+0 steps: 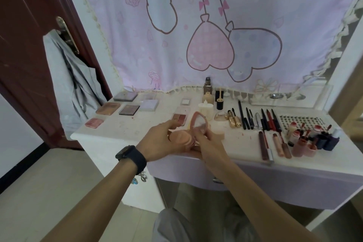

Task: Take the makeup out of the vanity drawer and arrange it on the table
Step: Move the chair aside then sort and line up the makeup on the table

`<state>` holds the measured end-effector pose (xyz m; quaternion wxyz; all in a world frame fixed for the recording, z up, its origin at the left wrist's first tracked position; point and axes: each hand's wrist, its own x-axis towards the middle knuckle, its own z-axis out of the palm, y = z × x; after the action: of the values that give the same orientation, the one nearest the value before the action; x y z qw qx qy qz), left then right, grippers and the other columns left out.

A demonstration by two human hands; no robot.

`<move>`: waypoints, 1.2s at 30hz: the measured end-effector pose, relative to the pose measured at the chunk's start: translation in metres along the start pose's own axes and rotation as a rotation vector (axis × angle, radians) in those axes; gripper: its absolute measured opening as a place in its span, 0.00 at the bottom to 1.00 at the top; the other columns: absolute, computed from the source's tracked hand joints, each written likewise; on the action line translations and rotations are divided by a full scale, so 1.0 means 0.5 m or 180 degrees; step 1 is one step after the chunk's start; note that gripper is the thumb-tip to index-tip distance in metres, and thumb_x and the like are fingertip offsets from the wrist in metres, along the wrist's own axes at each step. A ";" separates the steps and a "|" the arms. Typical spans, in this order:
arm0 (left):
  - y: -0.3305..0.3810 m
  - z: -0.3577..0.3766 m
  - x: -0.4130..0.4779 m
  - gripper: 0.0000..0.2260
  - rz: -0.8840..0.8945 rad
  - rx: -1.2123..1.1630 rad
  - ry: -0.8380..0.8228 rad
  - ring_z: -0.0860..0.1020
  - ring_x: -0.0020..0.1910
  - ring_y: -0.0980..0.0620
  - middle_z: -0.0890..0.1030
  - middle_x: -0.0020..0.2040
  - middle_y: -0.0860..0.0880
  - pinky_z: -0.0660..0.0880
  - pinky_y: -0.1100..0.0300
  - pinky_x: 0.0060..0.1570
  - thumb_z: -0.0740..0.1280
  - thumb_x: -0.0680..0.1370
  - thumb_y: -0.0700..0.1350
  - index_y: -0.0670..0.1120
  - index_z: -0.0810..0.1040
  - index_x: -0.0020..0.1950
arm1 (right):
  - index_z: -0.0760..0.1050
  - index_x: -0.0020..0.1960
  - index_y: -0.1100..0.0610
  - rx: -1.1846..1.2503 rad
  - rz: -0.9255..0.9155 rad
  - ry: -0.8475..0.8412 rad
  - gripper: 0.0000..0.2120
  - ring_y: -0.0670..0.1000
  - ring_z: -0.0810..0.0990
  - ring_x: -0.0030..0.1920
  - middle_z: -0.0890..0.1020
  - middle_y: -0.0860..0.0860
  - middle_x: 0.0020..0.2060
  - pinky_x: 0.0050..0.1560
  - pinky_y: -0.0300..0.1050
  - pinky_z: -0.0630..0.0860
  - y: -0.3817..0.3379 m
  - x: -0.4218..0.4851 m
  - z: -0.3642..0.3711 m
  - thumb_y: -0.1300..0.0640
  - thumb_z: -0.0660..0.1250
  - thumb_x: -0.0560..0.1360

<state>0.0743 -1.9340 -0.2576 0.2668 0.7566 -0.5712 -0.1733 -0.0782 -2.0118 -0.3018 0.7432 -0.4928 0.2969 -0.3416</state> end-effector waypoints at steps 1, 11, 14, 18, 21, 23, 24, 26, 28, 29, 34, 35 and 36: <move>-0.005 0.009 -0.006 0.34 0.0004 -0.0123 0.0172 0.77 0.56 0.62 0.78 0.62 0.59 0.72 0.68 0.51 0.78 0.65 0.62 0.54 0.74 0.68 | 0.79 0.56 0.49 0.0039 -0.0006 0.0035 0.08 0.53 0.87 0.49 0.88 0.51 0.47 0.42 0.44 0.83 0.001 0.001 -0.002 0.50 0.62 0.83; -0.019 0.049 -0.021 0.23 0.0163 -0.0474 0.0675 0.76 0.54 0.63 0.77 0.53 0.64 0.72 0.72 0.52 0.78 0.70 0.56 0.55 0.79 0.63 | 0.78 0.62 0.56 0.0322 0.0002 -0.0026 0.12 0.56 0.87 0.51 0.87 0.55 0.51 0.45 0.46 0.84 0.002 0.000 -0.005 0.53 0.63 0.83; -0.018 0.044 -0.019 0.23 0.0199 -0.0354 0.0573 0.76 0.56 0.60 0.78 0.57 0.60 0.72 0.68 0.53 0.78 0.70 0.56 0.56 0.79 0.63 | 0.78 0.63 0.55 0.0268 -0.0019 -0.0056 0.12 0.56 0.86 0.53 0.87 0.55 0.52 0.47 0.48 0.84 0.003 -0.001 -0.005 0.53 0.64 0.83; -0.012 0.034 -0.013 0.33 0.0109 -0.0246 0.0338 0.76 0.57 0.58 0.74 0.60 0.57 0.72 0.67 0.53 0.79 0.66 0.60 0.56 0.73 0.68 | 0.78 0.64 0.54 0.0174 -0.0006 -0.0070 0.12 0.56 0.86 0.53 0.87 0.55 0.53 0.49 0.54 0.84 0.006 0.001 -0.006 0.52 0.63 0.83; -0.005 0.028 -0.007 0.40 0.0136 0.0018 0.0073 0.75 0.55 0.58 0.75 0.57 0.58 0.70 0.71 0.50 0.79 0.65 0.61 0.53 0.68 0.73 | 0.78 0.63 0.53 0.0090 0.0033 -0.0148 0.13 0.55 0.86 0.53 0.87 0.53 0.52 0.47 0.52 0.84 0.006 -0.001 -0.006 0.49 0.64 0.82; -0.003 0.024 -0.004 0.38 0.0107 0.0252 -0.0014 0.76 0.56 0.56 0.76 0.57 0.57 0.70 0.68 0.51 0.78 0.66 0.61 0.52 0.70 0.72 | 0.80 0.59 0.51 0.0029 0.0102 -0.0183 0.11 0.54 0.86 0.52 0.87 0.52 0.51 0.46 0.49 0.84 0.006 -0.003 -0.006 0.47 0.64 0.82; -0.005 0.022 -0.002 0.36 0.0082 0.0353 -0.0023 0.76 0.56 0.55 0.76 0.57 0.56 0.71 0.66 0.53 0.78 0.66 0.61 0.52 0.73 0.70 | 0.81 0.57 0.50 -0.0001 0.0137 -0.0200 0.11 0.54 0.87 0.51 0.87 0.52 0.50 0.45 0.48 0.84 0.004 -0.003 -0.005 0.47 0.64 0.82; -0.010 0.016 -0.002 0.32 0.0020 0.0448 -0.0031 0.77 0.55 0.54 0.78 0.55 0.55 0.73 0.62 0.55 0.77 0.65 0.62 0.53 0.77 0.66 | 0.81 0.56 0.49 -0.0097 0.0152 -0.0296 0.11 0.54 0.87 0.50 0.87 0.52 0.50 0.46 0.48 0.84 -0.004 -0.004 -0.005 0.46 0.64 0.82; -0.019 0.009 -0.004 0.26 -0.0055 0.0370 0.0040 0.77 0.50 0.55 0.80 0.50 0.55 0.76 0.58 0.52 0.75 0.64 0.65 0.54 0.81 0.57 | 0.80 0.57 0.47 -0.0374 0.0029 -0.0380 0.11 0.52 0.87 0.49 0.87 0.49 0.48 0.46 0.45 0.84 -0.012 -0.008 -0.010 0.43 0.66 0.80; -0.027 0.004 -0.004 0.24 -0.0108 0.0313 0.0139 0.77 0.47 0.56 0.80 0.47 0.55 0.77 0.57 0.50 0.74 0.64 0.66 0.54 0.82 0.52 | 0.79 0.58 0.43 -0.0596 -0.0087 -0.0346 0.10 0.51 0.87 0.47 0.87 0.46 0.47 0.46 0.45 0.84 -0.013 -0.011 -0.016 0.42 0.68 0.78; -0.078 -0.022 0.006 0.19 -0.0726 0.0224 0.0865 0.77 0.44 0.55 0.80 0.44 0.54 0.75 0.57 0.41 0.73 0.67 0.65 0.52 0.80 0.44 | 0.74 0.64 0.44 -0.1992 -0.1158 0.0724 0.13 0.37 0.83 0.46 0.82 0.38 0.50 0.44 0.33 0.80 0.007 -0.030 -0.095 0.48 0.68 0.79; -0.086 -0.022 0.012 0.19 -0.0863 0.0321 0.0934 0.77 0.44 0.52 0.80 0.44 0.52 0.72 0.57 0.39 0.72 0.67 0.66 0.51 0.79 0.44 | 0.75 0.63 0.46 -0.2233 -0.1369 0.0941 0.12 0.36 0.81 0.48 0.81 0.38 0.51 0.43 0.30 0.78 0.014 -0.034 -0.112 0.50 0.68 0.80; -0.092 -0.019 0.018 0.20 -0.1003 0.0412 0.0961 0.77 0.45 0.50 0.80 0.46 0.50 0.71 0.57 0.39 0.70 0.67 0.66 0.51 0.78 0.44 | 0.75 0.62 0.48 -0.2438 -0.1504 0.1123 0.12 0.38 0.81 0.50 0.81 0.40 0.52 0.44 0.29 0.76 0.023 -0.033 -0.127 0.51 0.68 0.80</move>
<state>0.1177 -1.9311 -0.2774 0.2698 0.8694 -0.4095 -0.0606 -0.1350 -2.0289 -0.3323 0.3486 -0.7196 0.4028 -0.4455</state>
